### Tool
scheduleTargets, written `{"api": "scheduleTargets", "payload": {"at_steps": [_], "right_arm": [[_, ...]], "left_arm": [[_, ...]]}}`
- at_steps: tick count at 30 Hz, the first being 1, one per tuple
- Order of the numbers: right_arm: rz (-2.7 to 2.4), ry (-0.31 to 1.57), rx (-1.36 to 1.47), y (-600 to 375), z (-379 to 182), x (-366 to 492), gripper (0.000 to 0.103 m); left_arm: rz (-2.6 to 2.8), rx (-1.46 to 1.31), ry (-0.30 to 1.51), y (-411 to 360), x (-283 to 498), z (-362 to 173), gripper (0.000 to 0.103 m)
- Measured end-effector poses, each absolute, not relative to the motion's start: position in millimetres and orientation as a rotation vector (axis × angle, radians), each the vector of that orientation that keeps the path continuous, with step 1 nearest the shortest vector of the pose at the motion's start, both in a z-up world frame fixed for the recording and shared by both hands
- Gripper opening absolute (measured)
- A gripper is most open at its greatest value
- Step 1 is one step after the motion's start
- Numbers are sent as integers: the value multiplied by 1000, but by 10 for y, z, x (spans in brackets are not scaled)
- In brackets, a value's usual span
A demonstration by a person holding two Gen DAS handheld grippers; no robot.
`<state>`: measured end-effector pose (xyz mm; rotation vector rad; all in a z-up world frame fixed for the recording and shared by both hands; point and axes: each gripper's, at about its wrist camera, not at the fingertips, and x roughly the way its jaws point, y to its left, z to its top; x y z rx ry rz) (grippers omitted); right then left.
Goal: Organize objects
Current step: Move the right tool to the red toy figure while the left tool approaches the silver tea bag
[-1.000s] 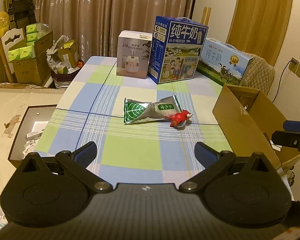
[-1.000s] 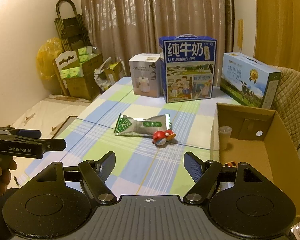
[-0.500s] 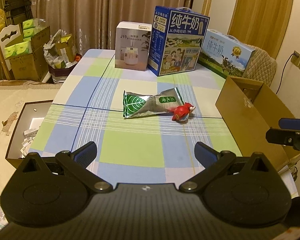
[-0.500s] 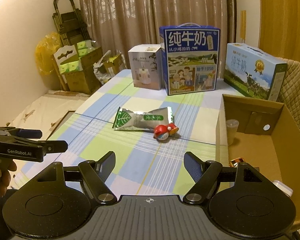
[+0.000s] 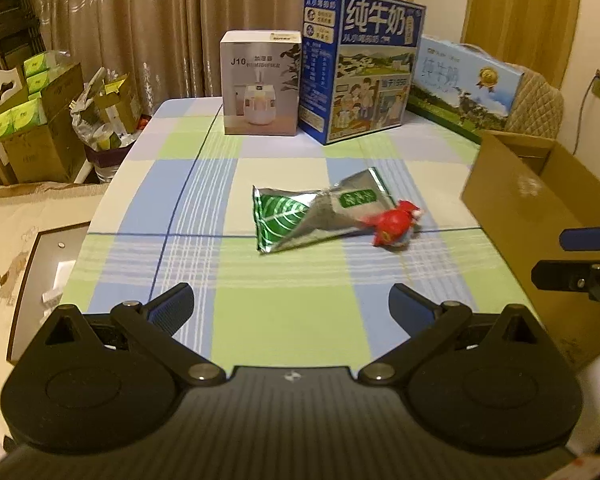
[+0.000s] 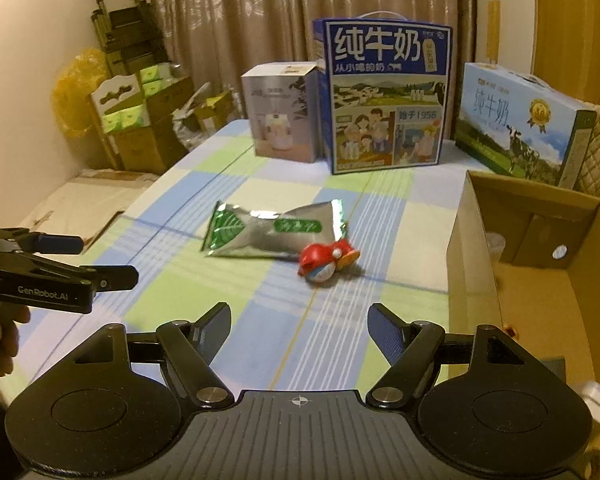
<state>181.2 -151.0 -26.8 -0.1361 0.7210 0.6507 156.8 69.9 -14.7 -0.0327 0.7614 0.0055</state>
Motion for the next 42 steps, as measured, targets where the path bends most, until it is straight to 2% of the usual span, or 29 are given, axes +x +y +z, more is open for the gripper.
{"api": "scheduleTargets", "payload": {"at_steps": [19,42], "right_arm": [[723,711,-239,-992,-1004,2670,73],[741,690,-373,-758,-1498,3144,80]], "left_arm": [[7,-74,783,851,2581,-726,102],[-21,-123,793,923,2889,-1007,102]]}}
